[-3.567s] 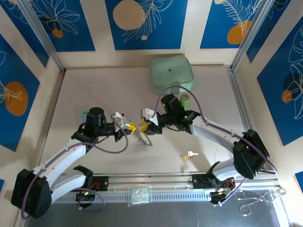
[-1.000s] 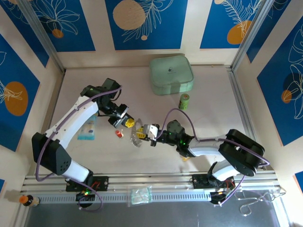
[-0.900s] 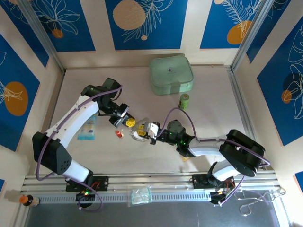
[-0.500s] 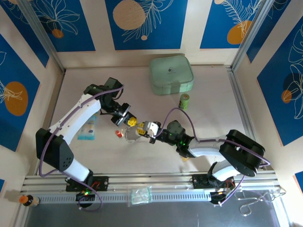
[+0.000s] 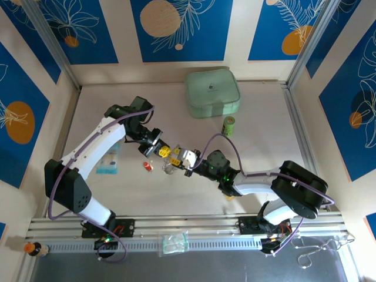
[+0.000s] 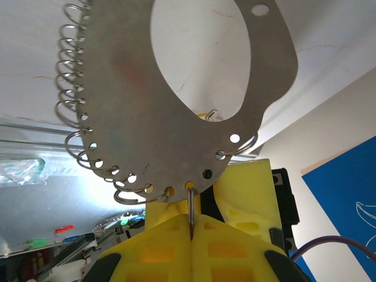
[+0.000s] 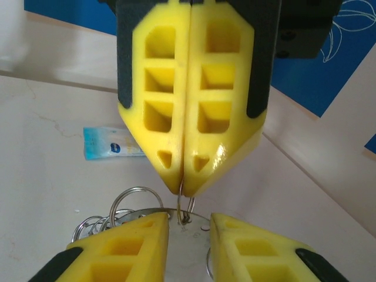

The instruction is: Put the keys on the keyring

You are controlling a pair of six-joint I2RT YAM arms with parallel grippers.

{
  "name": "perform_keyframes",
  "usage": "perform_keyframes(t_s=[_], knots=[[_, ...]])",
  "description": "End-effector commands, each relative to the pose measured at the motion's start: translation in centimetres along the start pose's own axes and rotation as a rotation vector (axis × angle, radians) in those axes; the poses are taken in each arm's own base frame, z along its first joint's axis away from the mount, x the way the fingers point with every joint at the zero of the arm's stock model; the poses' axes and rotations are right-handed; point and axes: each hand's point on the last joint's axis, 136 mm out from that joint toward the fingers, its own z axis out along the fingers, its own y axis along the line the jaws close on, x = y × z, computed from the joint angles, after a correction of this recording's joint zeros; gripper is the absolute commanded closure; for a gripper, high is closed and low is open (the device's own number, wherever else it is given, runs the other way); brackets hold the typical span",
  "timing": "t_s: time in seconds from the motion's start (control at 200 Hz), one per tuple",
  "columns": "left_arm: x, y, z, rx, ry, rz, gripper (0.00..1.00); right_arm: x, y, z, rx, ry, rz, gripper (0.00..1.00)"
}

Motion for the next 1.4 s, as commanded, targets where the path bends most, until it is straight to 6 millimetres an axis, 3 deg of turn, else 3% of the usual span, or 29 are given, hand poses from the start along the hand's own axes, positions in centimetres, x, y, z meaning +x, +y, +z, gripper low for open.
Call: perform_keyframes(t_s=[0.0, 0.33, 0.36, 0.44, 0.47, 0.51, 0.61, 0.66, 0.735, 0.795, 0.935, 1.065, 1.21, 1.395], knots=[[1.1, -0.5, -0.3, 0.01, 0.022, -0.013, 1.0, -2.9, -0.2, 0.7, 0.007, -0.096, -0.024, 0.76], [1.3, -1.1, -0.8, 0.042, -0.004, 0.029, 1.0, -2.6, -0.5, 1.0, 0.048, -0.085, -0.031, 1.0], [1.0, -1.6, -1.0, 0.07, -0.021, 0.063, 0.83, -2.7, -0.6, 0.8, 0.051, -0.081, -0.032, 1.0], [-1.1, -2.7, -2.4, 0.118, -0.217, 0.235, 0.23, -2.4, -0.5, 0.5, 0.037, -0.053, -0.03, 1.0], [-2.3, -2.9, -3.6, 0.117, -0.361, 0.319, 0.12, -2.2, -0.5, 0.4, 0.027, -0.039, -0.028, 1.0], [-3.8, -3.5, -5.1, 0.139, -0.548, 0.436, 0.07, -1.6, -0.3, 0.4, 0.005, -0.007, -0.021, 1.0], [-6.7, -4.8, -8.8, 0.322, -0.925, 0.604, 0.09, -0.4, -0.1, 0.1, -0.051, 0.074, 0.006, 1.0], [-7.1, -5.1, -10.7, 0.406, -1.095, 0.715, 0.09, -0.3, 0.0, -0.3, -0.086, 0.101, 0.026, 1.0], [-6.2, -5.4, -12.6, 0.46, -1.302, 0.982, 0.15, -0.1, -0.2, -1.0, -0.135, 0.148, 0.071, 1.0], [-4.2, -5.8, -12.6, 0.382, -1.371, 1.301, 0.19, 0.3, -0.3, -1.8, -0.178, 0.198, 0.115, 1.0], [-2.3, -5.2, -9.0, 0.036, -1.209, 1.87, 0.19, -0.3, -0.3, -3.7, -0.259, 0.256, 0.153, 1.0], [0.6, -2.6, -3.7, 0.03, -0.936, 2.372, 0.3, -0.5, -0.3, -4.7, -0.306, 0.288, 0.145, 1.0], [1.7, -1.1, -0.9, 0.138, -0.835, 2.535, 0.5, 0.2, -0.3, -4.8, -0.339, 0.355, 0.098, 1.0], [2.7, -0.8, 0.9, 0.251, -0.74, 2.61, 0.52, -0.2, -0.4, -4.8, -0.377, 0.385, 0.051, 1.0]])
